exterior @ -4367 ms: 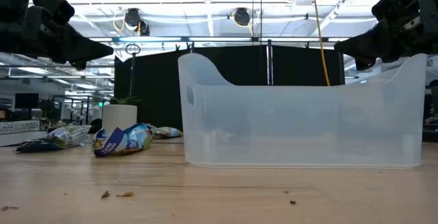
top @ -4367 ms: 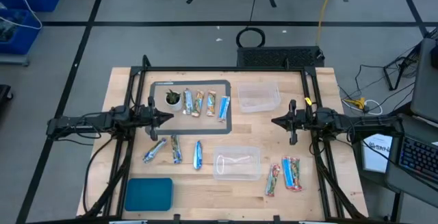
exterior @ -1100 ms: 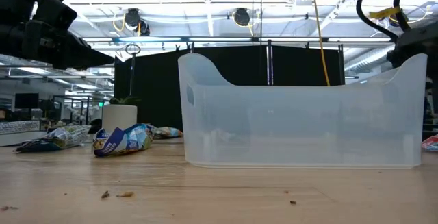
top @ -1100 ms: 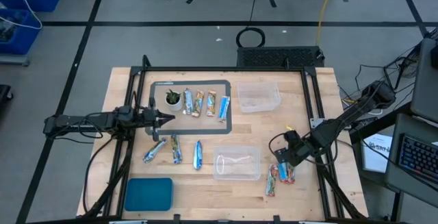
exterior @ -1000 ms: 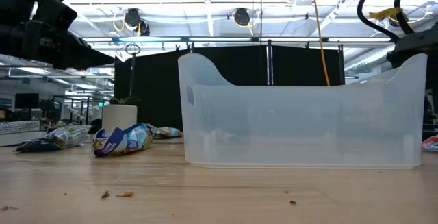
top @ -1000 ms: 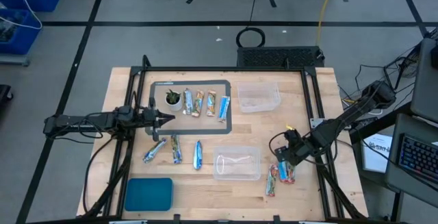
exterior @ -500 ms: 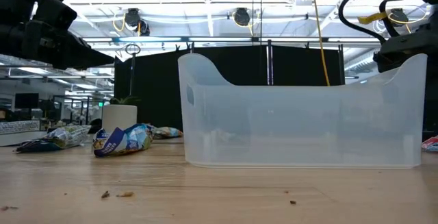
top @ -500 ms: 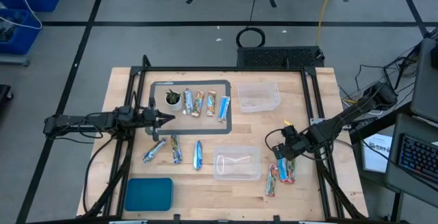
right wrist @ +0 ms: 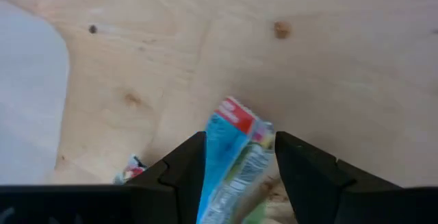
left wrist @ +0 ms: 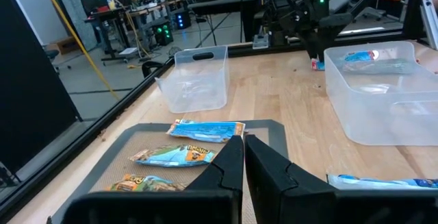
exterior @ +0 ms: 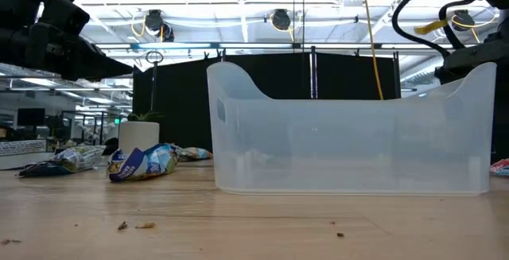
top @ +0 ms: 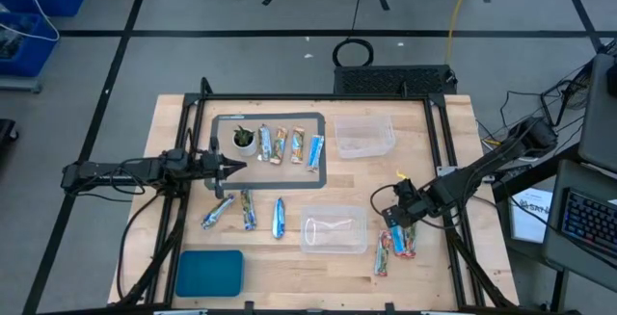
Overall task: Pick and place Granola Bars by type
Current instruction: Put the middle red granola bar into the bottom transparent bin
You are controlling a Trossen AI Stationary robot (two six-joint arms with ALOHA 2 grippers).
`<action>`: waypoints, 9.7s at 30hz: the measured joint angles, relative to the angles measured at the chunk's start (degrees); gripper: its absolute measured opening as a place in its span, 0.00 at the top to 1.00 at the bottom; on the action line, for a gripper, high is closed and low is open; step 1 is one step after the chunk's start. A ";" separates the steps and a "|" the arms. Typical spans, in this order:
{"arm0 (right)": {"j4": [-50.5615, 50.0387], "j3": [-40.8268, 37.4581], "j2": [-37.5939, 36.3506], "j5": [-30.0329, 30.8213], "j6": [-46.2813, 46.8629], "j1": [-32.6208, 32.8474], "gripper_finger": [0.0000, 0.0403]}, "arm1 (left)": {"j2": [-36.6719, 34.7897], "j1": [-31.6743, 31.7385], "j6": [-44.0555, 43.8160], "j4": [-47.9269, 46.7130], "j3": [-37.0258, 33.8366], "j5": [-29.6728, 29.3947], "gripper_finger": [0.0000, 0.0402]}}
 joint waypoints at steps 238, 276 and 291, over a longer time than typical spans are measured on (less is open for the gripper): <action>67.38 8.46 19.99 3.43 -92.48 -9.94 1.00 | 0.00 -0.01 -0.47 3.03 0.00 0.01 0.94; 70.41 11.60 28.43 -1.63 -89.12 -8.55 1.00 | 0.00 0.00 -0.47 3.04 0.00 0.01 0.94; 72.52 11.56 28.43 -1.21 -89.23 -8.63 0.81 | -0.02 0.00 -0.50 3.04 0.00 0.01 0.94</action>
